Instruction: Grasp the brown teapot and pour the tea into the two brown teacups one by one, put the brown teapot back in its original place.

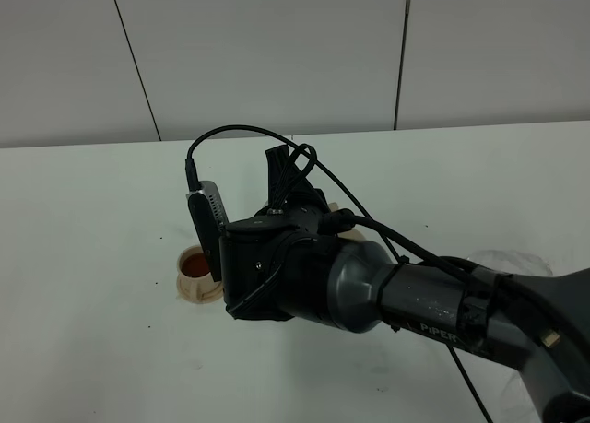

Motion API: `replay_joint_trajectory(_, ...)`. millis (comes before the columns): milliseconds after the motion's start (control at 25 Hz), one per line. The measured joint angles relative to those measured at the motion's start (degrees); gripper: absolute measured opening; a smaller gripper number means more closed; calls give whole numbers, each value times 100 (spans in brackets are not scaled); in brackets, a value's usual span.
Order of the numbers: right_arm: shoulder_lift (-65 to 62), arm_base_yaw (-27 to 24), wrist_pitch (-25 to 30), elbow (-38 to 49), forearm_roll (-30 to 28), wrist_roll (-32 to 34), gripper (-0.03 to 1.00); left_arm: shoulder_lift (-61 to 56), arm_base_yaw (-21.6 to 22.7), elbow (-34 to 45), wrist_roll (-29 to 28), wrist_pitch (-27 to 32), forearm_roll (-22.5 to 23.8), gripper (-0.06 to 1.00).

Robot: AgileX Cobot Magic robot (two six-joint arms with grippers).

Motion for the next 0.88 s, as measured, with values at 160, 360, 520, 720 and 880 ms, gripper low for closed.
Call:
replay_joint_trajectory(160,0,6,7,0,-26,-5,9,0,0,0,0,0,0,33)
replay_joint_trajectory(360,0,40,12,0,-117,-12,9,0,0,0,0,0,0,33)
replay_joint_trajectory(520,0,52,12,0,-123,-43,9,0,0,0,0,0,0,33)
replay_joint_trajectory(720,0,97,56,0,-123,-121,9,0,0,0,0,0,0,33)
replay_joint_trajectory(880,0,110,87,0,-123,-179,9,0,0,0,0,0,0,33)
